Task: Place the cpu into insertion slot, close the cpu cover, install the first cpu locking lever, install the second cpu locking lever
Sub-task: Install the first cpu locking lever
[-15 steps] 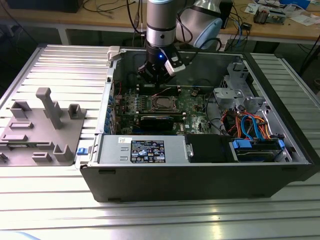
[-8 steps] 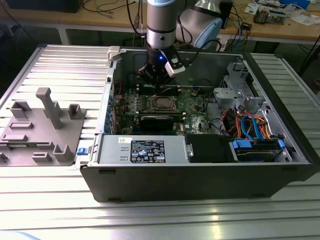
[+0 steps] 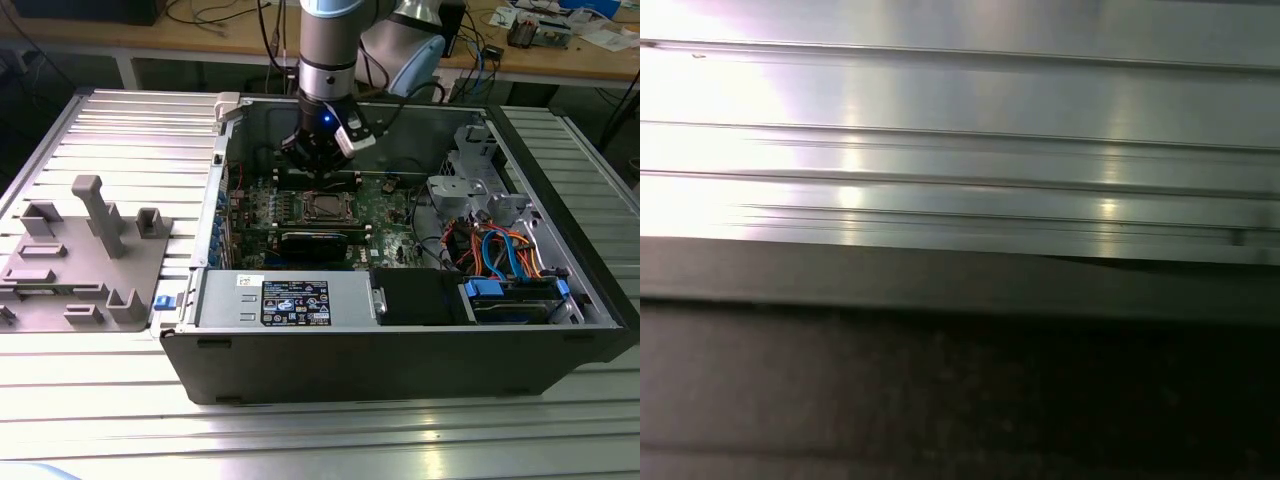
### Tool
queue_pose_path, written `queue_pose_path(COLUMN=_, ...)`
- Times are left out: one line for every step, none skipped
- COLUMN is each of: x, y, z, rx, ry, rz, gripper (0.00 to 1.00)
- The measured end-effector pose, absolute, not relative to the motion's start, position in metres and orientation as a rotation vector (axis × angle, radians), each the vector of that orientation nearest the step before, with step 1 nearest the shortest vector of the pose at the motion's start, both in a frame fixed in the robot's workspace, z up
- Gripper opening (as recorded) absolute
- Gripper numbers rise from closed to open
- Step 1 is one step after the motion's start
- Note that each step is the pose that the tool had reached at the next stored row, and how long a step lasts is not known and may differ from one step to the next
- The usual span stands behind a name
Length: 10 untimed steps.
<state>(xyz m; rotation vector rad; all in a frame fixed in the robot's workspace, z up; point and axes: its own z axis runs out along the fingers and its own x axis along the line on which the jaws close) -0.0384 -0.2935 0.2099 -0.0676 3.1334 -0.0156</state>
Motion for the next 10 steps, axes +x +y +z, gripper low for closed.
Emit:
queue_pose_path(x=-0.0378, y=-0.2935, z=0.2094, rx=-0.068, ry=3.134, rz=-0.015, gripper=0.11)
queue_pose_path(x=-0.0372, y=-0.2935, z=0.2088, rx=-0.068, ry=3.134, rz=-0.015, gripper=0.11)
queue_pose_path(x=-0.0367, y=-0.2935, z=0.2081, rx=-0.068, ry=3.134, rz=-0.015, gripper=0.11)
queue_pose_path(x=-0.0363, y=-0.2935, z=0.2075, rx=-0.068, ry=3.134, rz=-0.015, gripper=0.11)
queue_pose_path(x=-0.0357, y=-0.2935, z=0.2068, rx=-0.068, ry=3.134, rz=-0.015, gripper=0.11)
queue_pose_path(x=-0.0353, y=-0.2935, z=0.2063, rx=-0.068, ry=3.134, rz=-0.015, gripper=0.11)
queue_pose_path(x=-0.0343, y=-0.2935, z=0.2055, rx=-0.068, ry=3.135, rz=-0.015, gripper=0.11)
queue_pose_path(x=-0.0331, y=-0.2935, z=0.2049, rx=-0.068, ry=3.135, rz=-0.015, gripper=0.11)
queue_pose_path(x=-0.0322, y=-0.2935, z=0.2046, rx=-0.068, ry=3.135, rz=-0.016, gripper=0.11)
queue_pose_path(x=-0.0315, y=-0.2935, z=0.2044, rx=-0.068, ry=3.135, rz=-0.015, gripper=0.11)
